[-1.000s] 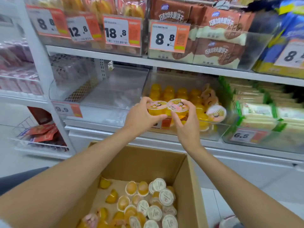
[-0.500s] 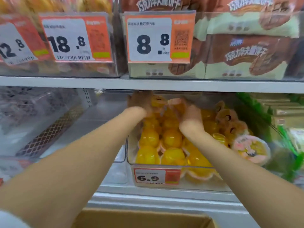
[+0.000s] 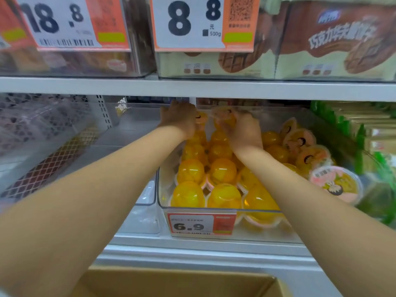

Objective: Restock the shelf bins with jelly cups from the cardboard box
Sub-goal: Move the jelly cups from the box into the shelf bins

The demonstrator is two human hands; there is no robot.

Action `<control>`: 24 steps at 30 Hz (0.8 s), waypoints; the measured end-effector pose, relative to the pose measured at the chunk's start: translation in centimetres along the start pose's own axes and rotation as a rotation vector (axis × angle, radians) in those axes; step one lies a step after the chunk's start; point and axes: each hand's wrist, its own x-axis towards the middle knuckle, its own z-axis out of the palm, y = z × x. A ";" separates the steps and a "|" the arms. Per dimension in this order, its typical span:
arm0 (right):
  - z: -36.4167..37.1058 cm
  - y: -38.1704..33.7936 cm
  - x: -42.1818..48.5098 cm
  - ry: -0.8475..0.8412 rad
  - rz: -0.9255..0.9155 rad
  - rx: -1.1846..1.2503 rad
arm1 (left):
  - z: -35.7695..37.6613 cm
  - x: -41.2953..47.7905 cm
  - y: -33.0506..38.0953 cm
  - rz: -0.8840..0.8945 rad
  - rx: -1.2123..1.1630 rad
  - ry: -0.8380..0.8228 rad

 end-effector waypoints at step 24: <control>1.3 1.1 0.4 -0.088 -0.028 -0.009 | -0.4 -1.0 -2.1 0.138 -0.195 -0.258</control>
